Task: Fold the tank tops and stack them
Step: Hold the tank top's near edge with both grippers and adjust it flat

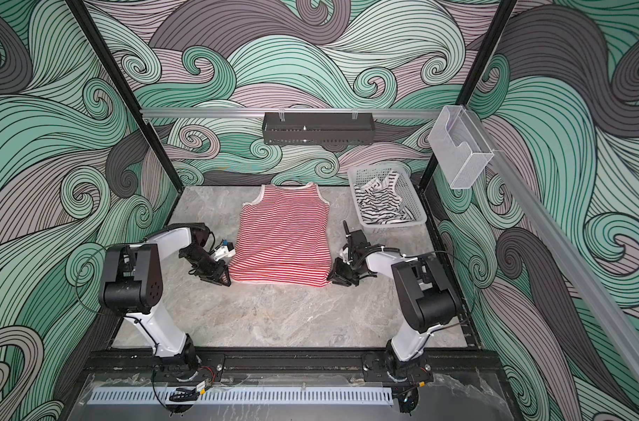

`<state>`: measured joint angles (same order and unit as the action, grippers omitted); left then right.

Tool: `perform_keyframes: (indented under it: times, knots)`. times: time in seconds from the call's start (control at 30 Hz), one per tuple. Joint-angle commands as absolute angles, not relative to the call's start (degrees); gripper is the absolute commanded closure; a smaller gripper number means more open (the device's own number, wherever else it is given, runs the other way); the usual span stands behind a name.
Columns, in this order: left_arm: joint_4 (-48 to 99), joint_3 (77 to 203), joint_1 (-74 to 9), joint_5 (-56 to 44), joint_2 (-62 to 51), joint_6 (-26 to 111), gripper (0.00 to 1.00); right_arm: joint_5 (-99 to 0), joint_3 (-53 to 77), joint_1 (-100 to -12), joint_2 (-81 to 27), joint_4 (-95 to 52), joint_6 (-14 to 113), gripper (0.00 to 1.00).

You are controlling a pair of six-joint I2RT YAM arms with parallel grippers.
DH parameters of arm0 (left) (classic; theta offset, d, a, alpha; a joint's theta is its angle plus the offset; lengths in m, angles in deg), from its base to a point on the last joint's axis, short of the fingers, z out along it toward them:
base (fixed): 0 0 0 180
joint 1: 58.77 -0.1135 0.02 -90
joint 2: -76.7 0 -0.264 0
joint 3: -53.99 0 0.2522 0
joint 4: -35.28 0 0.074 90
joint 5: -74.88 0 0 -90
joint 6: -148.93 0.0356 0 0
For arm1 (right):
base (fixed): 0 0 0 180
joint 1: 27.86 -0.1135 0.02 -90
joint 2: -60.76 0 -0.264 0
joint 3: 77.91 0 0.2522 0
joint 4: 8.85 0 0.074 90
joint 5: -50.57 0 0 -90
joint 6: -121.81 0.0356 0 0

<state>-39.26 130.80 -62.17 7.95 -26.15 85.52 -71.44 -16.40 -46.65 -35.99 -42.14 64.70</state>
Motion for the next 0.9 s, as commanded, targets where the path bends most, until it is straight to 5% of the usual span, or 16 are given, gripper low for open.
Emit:
perform_keyframes:
  times: [0.0, 0.53, 0.87]
  knots:
    - [-41.1, 132.2, -62.9, 10.8, -27.6, 86.3, 0.56, -73.5, -17.4, -47.1, -37.0, -38.4, 67.1, 0.72]
    - [-42.2, 132.8, -66.5, 16.0, -27.7, 86.3, 0.55, -75.4, -17.2, -47.9, -35.9, -36.1, 69.5, 0.94]
    - [-42.7, 134.3, -68.6, 18.4, -29.2, 85.6, 0.53, -71.5, -12.3, -49.6, -28.8, -47.1, 68.0, 0.98]
